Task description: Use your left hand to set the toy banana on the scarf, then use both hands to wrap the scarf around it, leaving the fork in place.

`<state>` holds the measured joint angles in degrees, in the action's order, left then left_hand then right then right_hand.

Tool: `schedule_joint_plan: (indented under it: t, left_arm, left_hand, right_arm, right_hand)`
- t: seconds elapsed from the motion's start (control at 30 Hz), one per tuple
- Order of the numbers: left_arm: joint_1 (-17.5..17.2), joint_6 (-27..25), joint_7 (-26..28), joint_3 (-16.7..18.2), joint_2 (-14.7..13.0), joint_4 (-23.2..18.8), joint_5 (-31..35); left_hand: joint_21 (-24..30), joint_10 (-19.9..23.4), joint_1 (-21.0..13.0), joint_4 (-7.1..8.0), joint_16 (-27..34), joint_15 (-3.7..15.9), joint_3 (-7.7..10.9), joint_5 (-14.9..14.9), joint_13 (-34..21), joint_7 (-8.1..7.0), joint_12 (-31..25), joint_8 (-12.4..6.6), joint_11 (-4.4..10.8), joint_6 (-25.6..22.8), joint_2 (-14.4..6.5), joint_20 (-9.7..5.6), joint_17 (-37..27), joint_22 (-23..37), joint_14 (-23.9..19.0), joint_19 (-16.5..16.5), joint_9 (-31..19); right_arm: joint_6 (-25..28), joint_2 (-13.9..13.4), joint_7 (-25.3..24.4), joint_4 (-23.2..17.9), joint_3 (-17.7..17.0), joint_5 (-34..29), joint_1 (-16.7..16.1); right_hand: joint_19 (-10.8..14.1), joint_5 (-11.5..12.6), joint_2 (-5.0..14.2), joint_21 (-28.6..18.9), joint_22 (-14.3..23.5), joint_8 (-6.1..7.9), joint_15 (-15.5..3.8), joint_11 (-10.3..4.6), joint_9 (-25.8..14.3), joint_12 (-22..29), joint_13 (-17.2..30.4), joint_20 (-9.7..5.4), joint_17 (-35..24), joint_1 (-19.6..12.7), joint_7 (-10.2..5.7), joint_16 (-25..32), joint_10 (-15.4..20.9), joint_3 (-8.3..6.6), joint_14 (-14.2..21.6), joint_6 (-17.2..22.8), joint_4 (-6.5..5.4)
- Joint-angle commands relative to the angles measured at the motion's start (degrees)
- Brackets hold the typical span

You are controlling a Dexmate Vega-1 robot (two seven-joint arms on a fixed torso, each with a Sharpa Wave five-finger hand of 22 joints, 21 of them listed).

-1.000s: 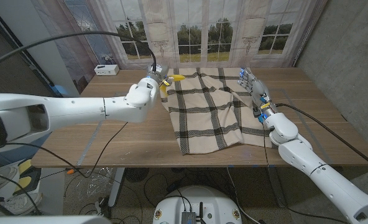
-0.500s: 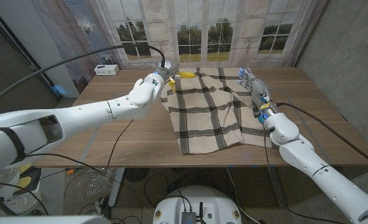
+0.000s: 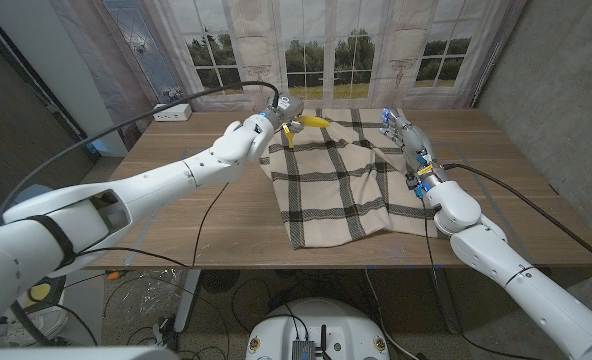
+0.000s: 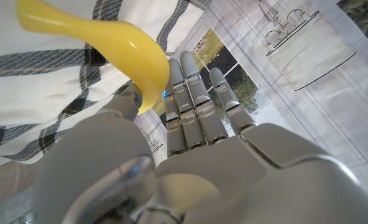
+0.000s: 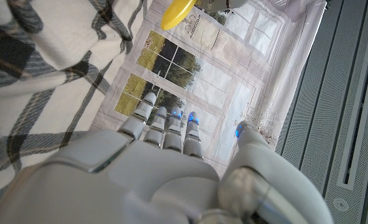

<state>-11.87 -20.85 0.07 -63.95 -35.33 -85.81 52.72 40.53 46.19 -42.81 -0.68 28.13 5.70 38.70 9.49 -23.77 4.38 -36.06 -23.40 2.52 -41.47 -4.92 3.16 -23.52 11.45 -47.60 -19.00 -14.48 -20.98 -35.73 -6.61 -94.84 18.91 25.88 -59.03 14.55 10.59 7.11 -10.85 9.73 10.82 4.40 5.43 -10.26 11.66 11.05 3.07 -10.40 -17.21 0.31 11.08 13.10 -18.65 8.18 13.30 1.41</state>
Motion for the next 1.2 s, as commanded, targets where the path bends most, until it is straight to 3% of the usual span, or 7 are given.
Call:
schedule_joint_plan:
  t: [0.03, 0.57, 1.2]
  left_arm:
    - [0.5, 10.8, 2.7, 2.3, 5.3, 8.8, 2.1]
    - [3.5, 19.2, 8.0, 0.2, 10.3, 18.2, 1.5]
    - [5.3, 24.1, 9.5, -3.3, 13.4, 22.9, 1.1]
  left_hand:
    - [0.6, 4.6, -7.0, 3.01, -0.3, 4.69, 2.72, 0.3, -0.1, -2.39, -0.5, -0.42, 4.82, -5.5, -6.3, 0.14, -0.2, 0.1, -0.3, 0.2, -6.1]
    - [0.9, 4.6, -7.1, 2.99, -0.6, 4.69, 2.66, 0.3, 0.0, -2.52, -0.6, -0.40, 4.76, -5.6, -6.3, 0.16, -0.4, 0.0, -0.5, 0.3, -5.9]
    - [1.5, 3.1, -6.9, 3.00, -2.4, 4.23, 2.58, 0.5, 0.9, -2.41, 0.4, -0.04, 4.14, -5.2, -5.9, 0.06, 0.5, -0.1, 0.6, 0.4, -5.5]
  right_arm:
    - [2.8, -1.6, -2.3, -4.6, -0.3, -2.0, -2.1]
    - [6.5, -3.3, -4.8, -9.8, -1.1, -3.5, -5.0]
    - [6.8, -3.9, -5.5, -11.2, -1.9, -4.1, -6.8]
  right_hand:
    - [0.1, 0.0, 0.00, -0.5, 0.3, 0.18, 0.15, 0.14, -0.2, 0.0, 0.1, 0.17, -0.1, 0.0, 0.06, -0.1, 0.5, -0.12, 0.4, 0.5, 0.32]
    - [0.1, -0.1, 0.01, -0.5, 0.3, 0.16, 0.01, 0.15, -0.2, 0.0, 0.1, 0.20, -0.2, 0.1, 0.10, -0.1, 0.6, -0.23, 0.4, 0.6, 0.46]
    - [0.1, -0.1, 0.00, -0.5, 0.3, 0.12, 0.06, 0.22, -0.2, -0.1, 0.1, 0.25, -0.2, 0.2, 0.06, -0.1, 0.6, -0.35, 0.4, 0.6, 0.62]
